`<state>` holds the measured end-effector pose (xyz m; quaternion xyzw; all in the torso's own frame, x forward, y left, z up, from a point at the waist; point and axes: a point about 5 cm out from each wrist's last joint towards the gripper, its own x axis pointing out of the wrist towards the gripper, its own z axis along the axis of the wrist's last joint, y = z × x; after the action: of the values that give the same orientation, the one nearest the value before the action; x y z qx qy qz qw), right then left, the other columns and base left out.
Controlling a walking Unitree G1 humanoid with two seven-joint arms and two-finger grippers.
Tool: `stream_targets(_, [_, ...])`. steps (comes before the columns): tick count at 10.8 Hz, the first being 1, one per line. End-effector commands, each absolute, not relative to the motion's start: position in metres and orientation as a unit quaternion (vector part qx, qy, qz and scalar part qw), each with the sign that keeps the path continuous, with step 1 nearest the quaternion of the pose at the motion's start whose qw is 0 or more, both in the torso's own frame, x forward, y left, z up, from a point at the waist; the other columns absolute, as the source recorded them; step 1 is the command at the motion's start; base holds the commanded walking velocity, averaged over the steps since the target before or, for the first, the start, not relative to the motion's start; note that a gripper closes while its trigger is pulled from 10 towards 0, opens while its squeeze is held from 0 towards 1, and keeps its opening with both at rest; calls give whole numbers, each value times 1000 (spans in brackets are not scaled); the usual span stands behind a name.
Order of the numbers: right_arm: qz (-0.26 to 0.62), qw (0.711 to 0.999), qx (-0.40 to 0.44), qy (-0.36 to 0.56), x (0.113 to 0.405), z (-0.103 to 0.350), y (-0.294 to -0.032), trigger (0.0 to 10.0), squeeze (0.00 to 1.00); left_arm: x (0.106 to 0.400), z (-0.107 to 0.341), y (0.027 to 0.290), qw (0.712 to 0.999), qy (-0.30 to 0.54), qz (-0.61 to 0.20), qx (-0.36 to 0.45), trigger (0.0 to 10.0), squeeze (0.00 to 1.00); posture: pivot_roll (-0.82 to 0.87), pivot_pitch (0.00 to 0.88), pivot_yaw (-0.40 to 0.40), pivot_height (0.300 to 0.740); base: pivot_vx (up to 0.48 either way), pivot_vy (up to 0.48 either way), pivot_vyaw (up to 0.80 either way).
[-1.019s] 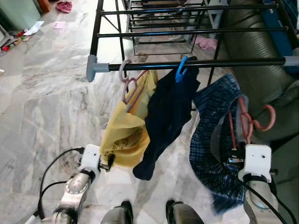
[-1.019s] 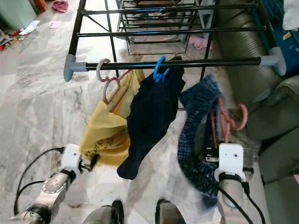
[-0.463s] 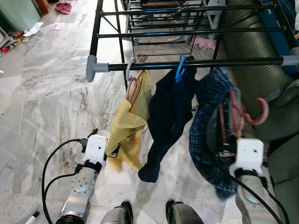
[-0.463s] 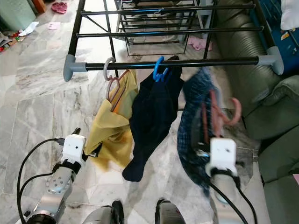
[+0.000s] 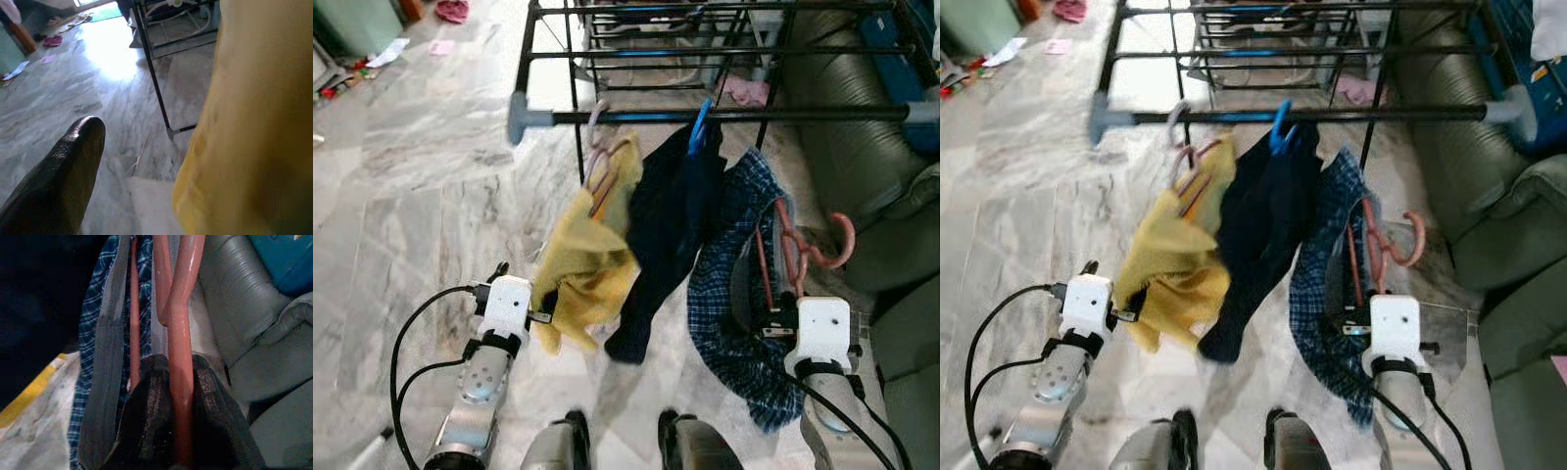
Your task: Hang hanger
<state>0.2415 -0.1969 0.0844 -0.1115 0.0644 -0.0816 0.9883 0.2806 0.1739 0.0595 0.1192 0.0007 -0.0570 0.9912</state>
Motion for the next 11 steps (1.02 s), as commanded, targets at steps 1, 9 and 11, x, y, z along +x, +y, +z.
stream_targets(1, [-76,989,-109,70,240,82,-195,10000,0,276,56,176,990,11,-56,127,10000,0,-152,211,47,740,-262,0,0])
stream_targets(9, [-38,992,-88,87,249,78,-186,10000,0,290,69,169,992,-3,-36,123,10000,0,-137,189,37,740,-271,0,0])
stream_targets(11, [-7,992,-80,95,254,74,-177,10000,0,294,68,172,993,2,-21,119,10000,0,-128,170,21,740,-274,0,0])
